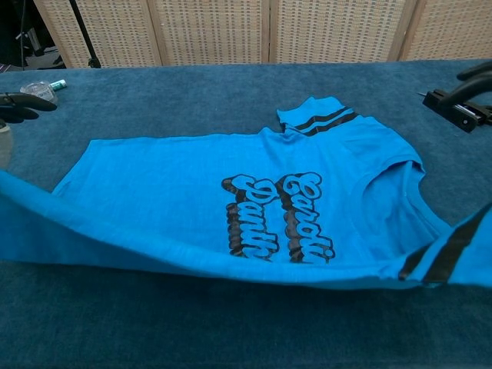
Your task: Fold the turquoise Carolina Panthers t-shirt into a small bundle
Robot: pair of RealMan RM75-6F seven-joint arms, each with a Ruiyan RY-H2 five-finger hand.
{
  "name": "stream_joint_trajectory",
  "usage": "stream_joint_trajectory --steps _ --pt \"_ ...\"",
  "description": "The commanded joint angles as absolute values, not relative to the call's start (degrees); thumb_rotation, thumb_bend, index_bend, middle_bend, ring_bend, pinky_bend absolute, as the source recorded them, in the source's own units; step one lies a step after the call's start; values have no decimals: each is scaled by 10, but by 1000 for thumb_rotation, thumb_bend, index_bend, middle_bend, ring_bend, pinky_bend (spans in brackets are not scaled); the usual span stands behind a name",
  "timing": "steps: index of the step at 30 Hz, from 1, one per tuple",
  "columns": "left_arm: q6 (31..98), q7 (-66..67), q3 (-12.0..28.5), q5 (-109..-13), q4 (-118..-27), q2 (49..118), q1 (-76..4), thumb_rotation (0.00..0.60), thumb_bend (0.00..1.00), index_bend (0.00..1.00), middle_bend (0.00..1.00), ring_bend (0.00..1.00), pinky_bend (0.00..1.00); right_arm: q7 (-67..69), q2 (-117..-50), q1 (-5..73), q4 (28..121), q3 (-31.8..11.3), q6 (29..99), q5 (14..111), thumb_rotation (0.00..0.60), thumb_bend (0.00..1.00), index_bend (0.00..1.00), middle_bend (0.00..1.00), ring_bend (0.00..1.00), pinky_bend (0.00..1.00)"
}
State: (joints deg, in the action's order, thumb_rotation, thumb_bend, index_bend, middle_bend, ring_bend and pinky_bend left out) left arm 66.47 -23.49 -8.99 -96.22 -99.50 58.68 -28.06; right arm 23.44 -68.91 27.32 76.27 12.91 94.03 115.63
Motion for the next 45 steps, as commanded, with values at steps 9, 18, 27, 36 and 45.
stream_joint_trajectory --steps 9,18,27,36,45 --pt "613 -180 -17 -861 -991 609 -311 600 430 796 0 0 0 258 -668 337 847 57 811 1054 600 609 631 155 0 0" --pt "568 -173 21 -804 -969 629 -337 600 430 796 0 0 0 266 -690 380 858 2 717 975 600 610 631 154 0 0" --pt "531 -173 52 -752 -942 638 -356 600 430 796 0 0 0 272 -707 421 852 -47 634 904 600 609 631 155 0 0" --pt "498 -158 67 -712 -901 656 -369 600 430 796 0 0 0 289 -741 456 806 -88 556 831 600 610 631 160 0 0" --pt "471 -132 82 -671 -859 689 -386 600 430 796 0 0 0 294 -772 480 758 -113 510 791 600 612 631 160 0 0"
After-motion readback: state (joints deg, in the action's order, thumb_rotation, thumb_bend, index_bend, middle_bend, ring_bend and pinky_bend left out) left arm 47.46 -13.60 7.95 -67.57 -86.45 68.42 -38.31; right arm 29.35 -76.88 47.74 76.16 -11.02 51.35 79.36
